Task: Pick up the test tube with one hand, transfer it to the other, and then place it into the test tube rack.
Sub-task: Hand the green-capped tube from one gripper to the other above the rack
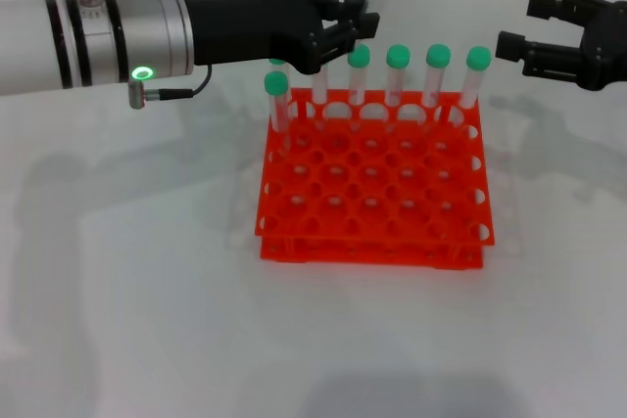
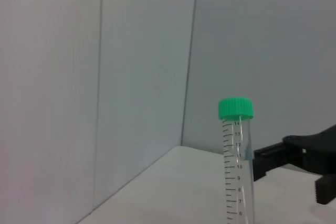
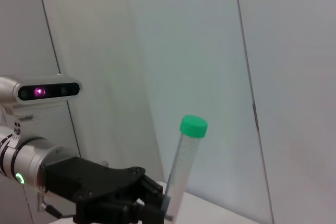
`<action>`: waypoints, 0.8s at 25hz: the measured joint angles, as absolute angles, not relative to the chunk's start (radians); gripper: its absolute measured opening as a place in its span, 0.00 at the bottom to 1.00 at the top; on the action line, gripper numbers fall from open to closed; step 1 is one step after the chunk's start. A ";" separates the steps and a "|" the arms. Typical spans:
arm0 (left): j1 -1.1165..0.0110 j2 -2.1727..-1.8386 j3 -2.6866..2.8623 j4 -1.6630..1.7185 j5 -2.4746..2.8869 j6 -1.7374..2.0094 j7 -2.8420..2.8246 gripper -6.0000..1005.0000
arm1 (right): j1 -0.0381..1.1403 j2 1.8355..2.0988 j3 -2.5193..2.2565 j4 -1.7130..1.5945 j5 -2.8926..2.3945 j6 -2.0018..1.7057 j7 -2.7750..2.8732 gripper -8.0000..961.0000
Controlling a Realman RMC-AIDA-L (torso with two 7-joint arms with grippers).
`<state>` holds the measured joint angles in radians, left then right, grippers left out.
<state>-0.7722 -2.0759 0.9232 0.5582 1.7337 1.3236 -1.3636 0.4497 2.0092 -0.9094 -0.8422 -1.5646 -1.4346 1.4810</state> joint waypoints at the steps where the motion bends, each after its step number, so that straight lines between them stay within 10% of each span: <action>1: -0.772 -2.076 0.927 0.558 1.734 1.327 -1.363 0.19 | 0.452 2.009 -0.909 -0.842 -1.564 -1.435 1.482 0.88; 20: -0.749 -2.079 0.929 0.553 1.733 1.371 -1.363 0.19 | 0.519 2.010 -0.922 -0.836 -1.518 -1.434 1.493 0.88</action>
<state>-0.7489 -2.0785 0.9287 0.5532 1.7331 1.3712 -1.3626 0.5192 2.0103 -0.9222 -0.8358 -1.5180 -1.4345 1.4926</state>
